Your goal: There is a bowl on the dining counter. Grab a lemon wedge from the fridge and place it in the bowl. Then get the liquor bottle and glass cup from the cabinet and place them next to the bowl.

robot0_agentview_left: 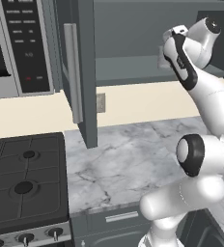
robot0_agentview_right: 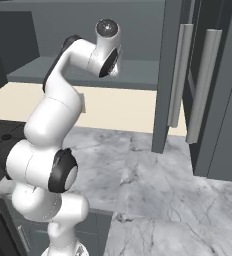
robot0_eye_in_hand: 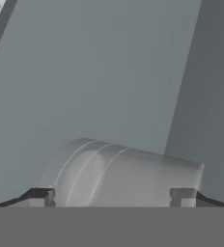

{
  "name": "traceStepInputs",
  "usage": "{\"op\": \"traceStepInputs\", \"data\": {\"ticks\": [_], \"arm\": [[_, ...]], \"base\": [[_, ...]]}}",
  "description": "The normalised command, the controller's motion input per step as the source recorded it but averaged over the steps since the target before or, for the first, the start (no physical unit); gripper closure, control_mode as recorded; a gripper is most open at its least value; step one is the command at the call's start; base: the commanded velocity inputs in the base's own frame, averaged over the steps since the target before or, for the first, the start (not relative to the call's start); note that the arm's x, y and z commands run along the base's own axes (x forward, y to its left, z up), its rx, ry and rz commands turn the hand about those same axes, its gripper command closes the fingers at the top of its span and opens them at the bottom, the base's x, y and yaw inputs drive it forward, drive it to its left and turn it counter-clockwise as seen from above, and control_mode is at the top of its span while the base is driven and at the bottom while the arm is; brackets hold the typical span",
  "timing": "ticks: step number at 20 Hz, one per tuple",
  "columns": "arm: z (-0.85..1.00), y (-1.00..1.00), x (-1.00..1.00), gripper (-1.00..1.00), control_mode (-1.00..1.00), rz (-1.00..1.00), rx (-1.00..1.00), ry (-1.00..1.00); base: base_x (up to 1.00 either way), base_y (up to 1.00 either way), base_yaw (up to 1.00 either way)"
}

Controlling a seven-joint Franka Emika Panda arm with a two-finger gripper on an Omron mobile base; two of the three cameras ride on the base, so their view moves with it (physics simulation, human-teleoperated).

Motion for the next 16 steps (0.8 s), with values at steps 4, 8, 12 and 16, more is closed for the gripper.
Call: {"op": "traceStepInputs", "data": {"ticks": [4,8,12,16], "arm": [[-0.15,0.00,0.00,1.00,-1.00,0.01,0.00,0.03],[-0.15,0.00,-0.04,1.00,-1.00,0.00,0.00,-0.01],[-0.20,-0.03,-0.29,1.00,-1.00,0.00,0.00,-0.15],[-0.20,-0.02,-0.48,1.00,-1.00,0.00,0.00,-0.25]], "base": [[0.00,0.00,0.00],[0.00,0.00,0.00],[0.00,0.00,0.00],[0.00,0.00,0.00]]}}
